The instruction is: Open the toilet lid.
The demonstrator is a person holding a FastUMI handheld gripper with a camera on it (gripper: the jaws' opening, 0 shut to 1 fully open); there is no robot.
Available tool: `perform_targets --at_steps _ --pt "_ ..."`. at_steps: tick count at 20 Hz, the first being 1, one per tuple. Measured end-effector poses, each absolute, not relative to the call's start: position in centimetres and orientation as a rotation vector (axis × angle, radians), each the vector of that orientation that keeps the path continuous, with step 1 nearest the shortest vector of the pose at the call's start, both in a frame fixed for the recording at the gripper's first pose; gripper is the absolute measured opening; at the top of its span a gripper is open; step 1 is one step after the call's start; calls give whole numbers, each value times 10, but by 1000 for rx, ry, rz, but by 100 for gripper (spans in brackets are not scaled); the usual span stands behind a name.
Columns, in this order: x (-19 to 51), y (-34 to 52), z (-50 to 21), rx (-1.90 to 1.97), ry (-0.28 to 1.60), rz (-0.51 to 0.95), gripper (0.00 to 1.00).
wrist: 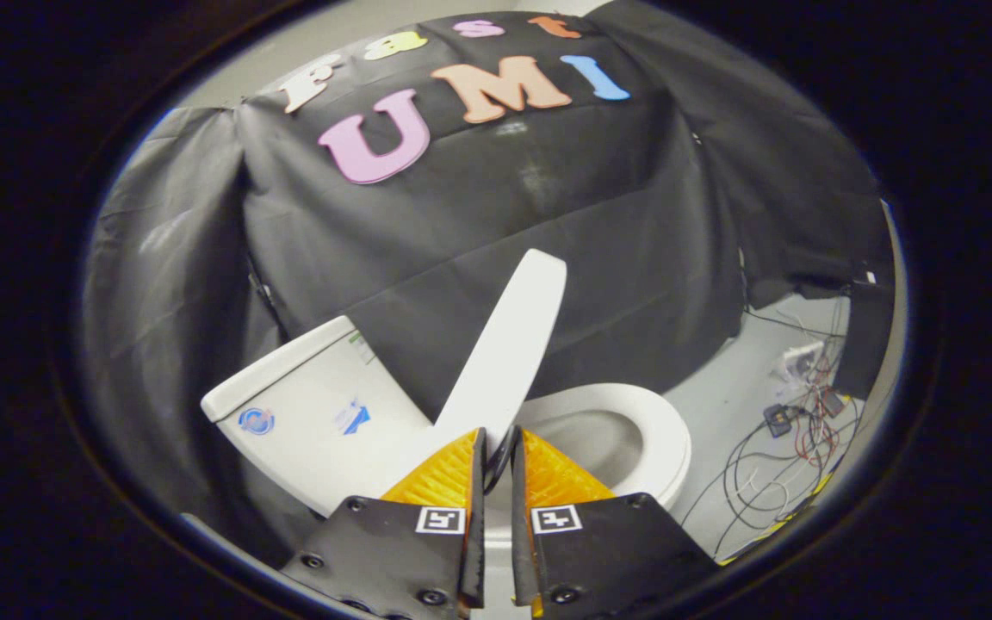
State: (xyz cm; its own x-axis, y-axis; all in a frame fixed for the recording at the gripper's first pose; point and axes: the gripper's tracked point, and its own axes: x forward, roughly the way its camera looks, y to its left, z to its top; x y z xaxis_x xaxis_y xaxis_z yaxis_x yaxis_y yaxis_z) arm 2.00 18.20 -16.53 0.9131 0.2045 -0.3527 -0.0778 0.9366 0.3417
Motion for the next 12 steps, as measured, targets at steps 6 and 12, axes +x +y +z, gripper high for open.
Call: perform_targets --at_steps 6,12 --pt "30 222 -133 166 383 347 20" --pt "39 268 -107 138 320 493 25"
